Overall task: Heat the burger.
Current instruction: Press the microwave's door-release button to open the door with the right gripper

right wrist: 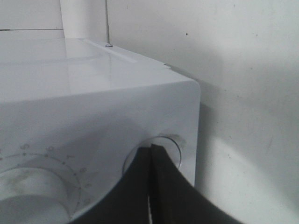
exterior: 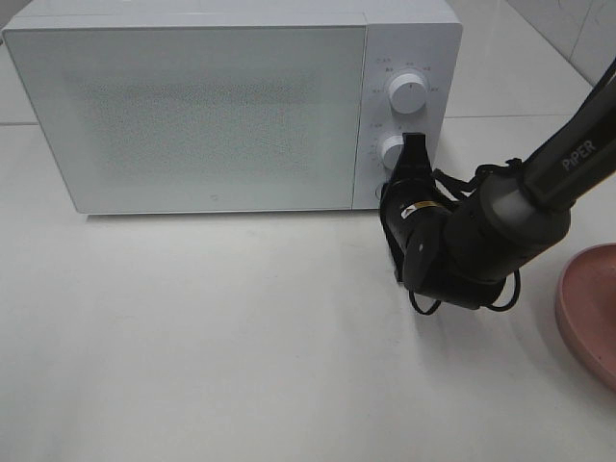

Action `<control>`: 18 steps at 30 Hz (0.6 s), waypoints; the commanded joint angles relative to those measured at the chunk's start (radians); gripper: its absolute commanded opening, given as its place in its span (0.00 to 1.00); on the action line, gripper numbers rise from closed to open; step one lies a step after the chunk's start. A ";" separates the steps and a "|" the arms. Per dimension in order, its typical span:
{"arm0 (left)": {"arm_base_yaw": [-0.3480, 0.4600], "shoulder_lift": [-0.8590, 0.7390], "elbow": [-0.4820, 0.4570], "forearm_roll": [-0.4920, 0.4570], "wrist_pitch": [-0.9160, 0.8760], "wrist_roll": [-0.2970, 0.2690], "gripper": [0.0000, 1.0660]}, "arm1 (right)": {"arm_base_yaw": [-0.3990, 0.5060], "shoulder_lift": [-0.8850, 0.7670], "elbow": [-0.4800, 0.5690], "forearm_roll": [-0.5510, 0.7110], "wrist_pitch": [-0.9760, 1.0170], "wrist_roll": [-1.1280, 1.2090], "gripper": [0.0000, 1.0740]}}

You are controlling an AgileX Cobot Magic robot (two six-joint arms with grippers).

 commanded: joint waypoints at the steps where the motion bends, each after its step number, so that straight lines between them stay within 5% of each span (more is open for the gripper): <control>1: -0.004 -0.019 0.000 -0.001 0.000 -0.001 0.94 | -0.006 0.001 -0.020 0.001 -0.014 -0.018 0.00; 18: -0.004 -0.019 0.000 -0.001 0.000 -0.001 0.94 | -0.029 0.001 -0.105 0.032 0.002 -0.074 0.00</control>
